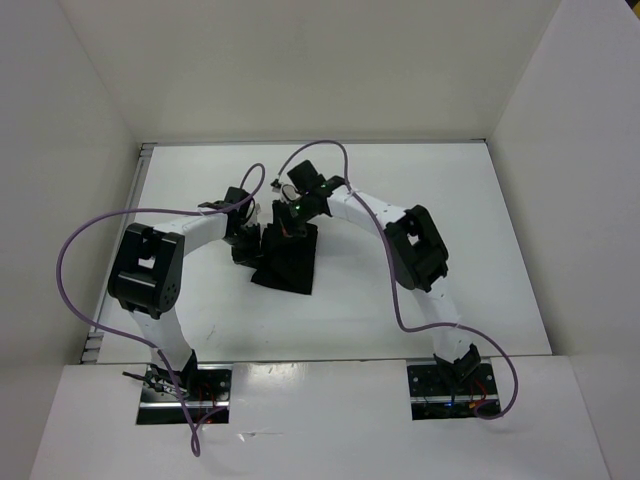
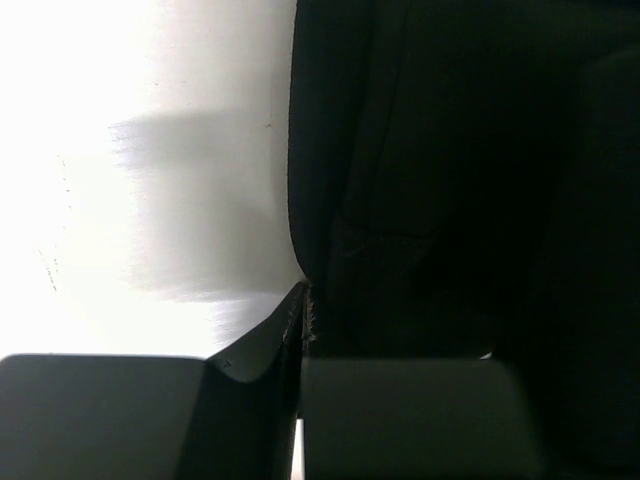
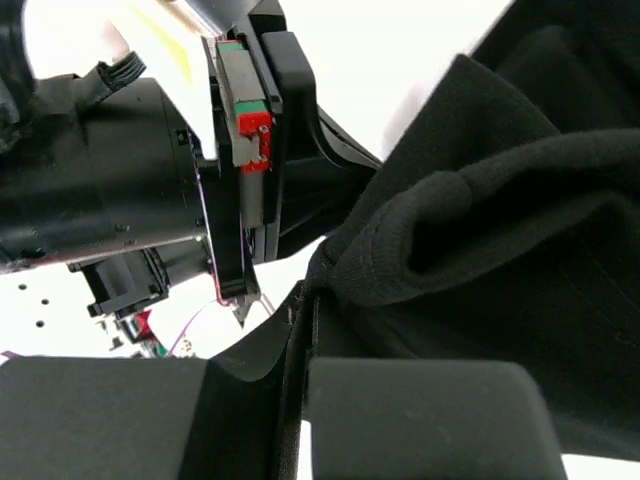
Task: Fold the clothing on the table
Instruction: Fold the skirt
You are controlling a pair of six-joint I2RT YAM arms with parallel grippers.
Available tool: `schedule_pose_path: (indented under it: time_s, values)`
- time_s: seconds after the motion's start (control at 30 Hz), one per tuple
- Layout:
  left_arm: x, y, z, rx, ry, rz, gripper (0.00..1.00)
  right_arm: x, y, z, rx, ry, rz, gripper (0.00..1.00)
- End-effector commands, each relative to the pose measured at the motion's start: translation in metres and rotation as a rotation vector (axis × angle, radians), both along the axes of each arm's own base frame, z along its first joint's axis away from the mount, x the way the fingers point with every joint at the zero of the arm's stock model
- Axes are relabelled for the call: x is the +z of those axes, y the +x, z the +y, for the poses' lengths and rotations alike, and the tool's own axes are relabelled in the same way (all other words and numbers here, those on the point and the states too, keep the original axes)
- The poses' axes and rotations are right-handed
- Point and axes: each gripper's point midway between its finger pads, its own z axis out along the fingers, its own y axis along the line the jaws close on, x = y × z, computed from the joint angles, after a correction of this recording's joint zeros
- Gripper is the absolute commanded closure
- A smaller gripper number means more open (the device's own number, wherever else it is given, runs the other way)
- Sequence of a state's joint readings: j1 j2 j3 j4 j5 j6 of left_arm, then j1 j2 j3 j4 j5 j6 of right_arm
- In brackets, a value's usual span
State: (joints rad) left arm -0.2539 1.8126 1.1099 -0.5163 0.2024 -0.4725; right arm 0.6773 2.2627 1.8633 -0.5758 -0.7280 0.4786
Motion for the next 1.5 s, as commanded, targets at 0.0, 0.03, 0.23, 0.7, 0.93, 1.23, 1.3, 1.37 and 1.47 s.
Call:
schedule_pose_path:
  time_s: [0.0, 0.03, 0.23, 0.7, 0.93, 1.23, 1.3, 1.37, 1.47]
  values:
    - [0.000, -0.001, 0.006, -0.006, 0.035, -0.020, 0.98, 0.007, 0.001, 0.020, 0.034, 0.072, -0.012, 1.00]
    - [0.000, -0.003, 0.007, -0.006, 0.038, -0.011, 0.98, 0.013, 0.003, 0.023, 0.035, 0.091, -0.016, 1.00]
    - [0.001, 0.001, 0.010, 0.000, 0.055, -0.025, 0.98, 0.004, 0.001, 0.031, 0.057, 0.101, 0.001, 0.76]
    - [0.104, 0.023, 0.062, 0.171, 0.200, -0.312, 0.95, 0.110, 0.019, -0.008, -0.004, 0.159, -0.226, 0.88]
    - [0.168, 0.013, -0.012, -0.066, -0.147, -0.385, 0.94, 0.027, -0.001, -0.049, -0.062, -0.012, -0.098, 1.00]
    - [0.100, -0.008, -0.056, -0.192, -0.368, -0.186, 0.97, 0.000, 0.020, -0.076, -0.146, -0.076, -0.087, 1.00]
    - [0.074, -0.007, -0.048, -0.148, -0.303, -0.132, 0.99, 0.001, 0.024, -0.079, -0.156, -0.071, -0.094, 1.00]
    - [0.054, -0.013, -0.039, -0.115, -0.249, -0.072, 0.99, 0.001, 0.030, -0.087, -0.174, -0.079, -0.105, 1.00]
    - [0.032, -0.014, -0.024, -0.075, -0.171, -0.029, 1.00, 0.006, 0.032, -0.093, -0.187, -0.075, -0.112, 1.00]
